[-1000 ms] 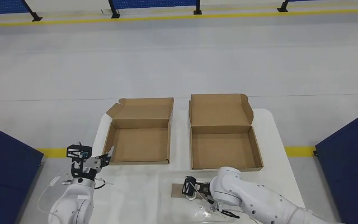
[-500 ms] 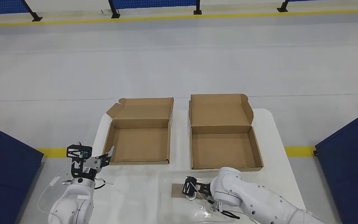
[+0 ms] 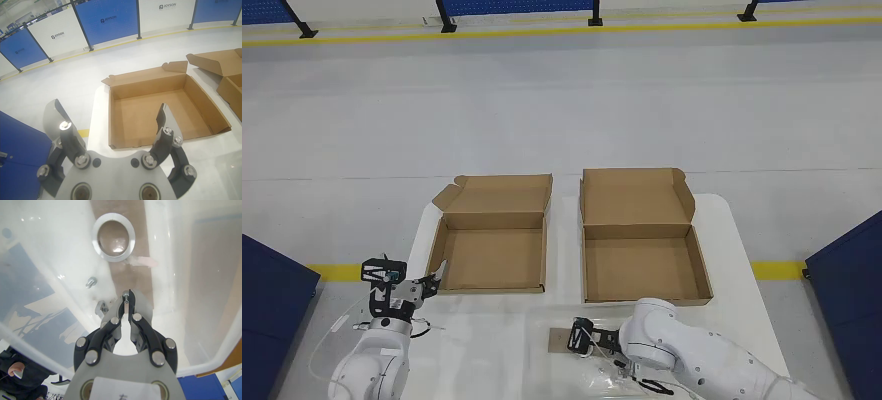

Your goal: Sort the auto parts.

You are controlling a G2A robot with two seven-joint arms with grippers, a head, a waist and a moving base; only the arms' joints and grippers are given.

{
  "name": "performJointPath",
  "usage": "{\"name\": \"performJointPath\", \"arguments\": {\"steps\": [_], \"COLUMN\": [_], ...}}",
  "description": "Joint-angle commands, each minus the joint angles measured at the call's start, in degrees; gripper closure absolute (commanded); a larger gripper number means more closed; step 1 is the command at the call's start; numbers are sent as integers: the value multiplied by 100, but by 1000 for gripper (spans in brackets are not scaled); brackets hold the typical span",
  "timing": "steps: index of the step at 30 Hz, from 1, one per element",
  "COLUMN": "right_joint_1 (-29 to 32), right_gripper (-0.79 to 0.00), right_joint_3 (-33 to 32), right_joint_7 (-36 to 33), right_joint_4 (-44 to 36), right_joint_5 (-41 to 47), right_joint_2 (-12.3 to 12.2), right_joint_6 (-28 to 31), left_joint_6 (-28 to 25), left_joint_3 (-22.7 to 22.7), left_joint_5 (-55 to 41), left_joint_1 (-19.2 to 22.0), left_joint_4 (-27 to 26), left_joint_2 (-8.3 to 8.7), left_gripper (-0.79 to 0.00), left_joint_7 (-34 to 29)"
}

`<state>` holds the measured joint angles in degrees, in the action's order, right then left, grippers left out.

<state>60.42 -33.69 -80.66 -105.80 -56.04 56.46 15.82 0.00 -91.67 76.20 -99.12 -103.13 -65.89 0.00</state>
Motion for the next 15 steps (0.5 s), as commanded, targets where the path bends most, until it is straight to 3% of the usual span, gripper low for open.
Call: {"name": "performJointPath", "arguments": {"steps": [1,13,15], "right_joint_1": [74,101,145], "right_gripper": [0,0,0], "right_joint_3": [-175,-258,-330], "right_joint_7": [-226,-311,-59], "right_joint_4": [-251,-345,-362], "right_joint_5": [258,379,400], "right_joint_2": [-62,-91,-100], "right_joint_6": [47,81,58], "left_joint_6": [0,0,0], "left_joint_3": [0,0,0], "left_joint_5": [0,0,0], "left_joint_1": [0,0,0], "left_joint_4": [0,0,0], "left_joint_2": [0,0,0], "left_gripper": [-785,-785,-785], "left_joint_7": [0,0,0]}}
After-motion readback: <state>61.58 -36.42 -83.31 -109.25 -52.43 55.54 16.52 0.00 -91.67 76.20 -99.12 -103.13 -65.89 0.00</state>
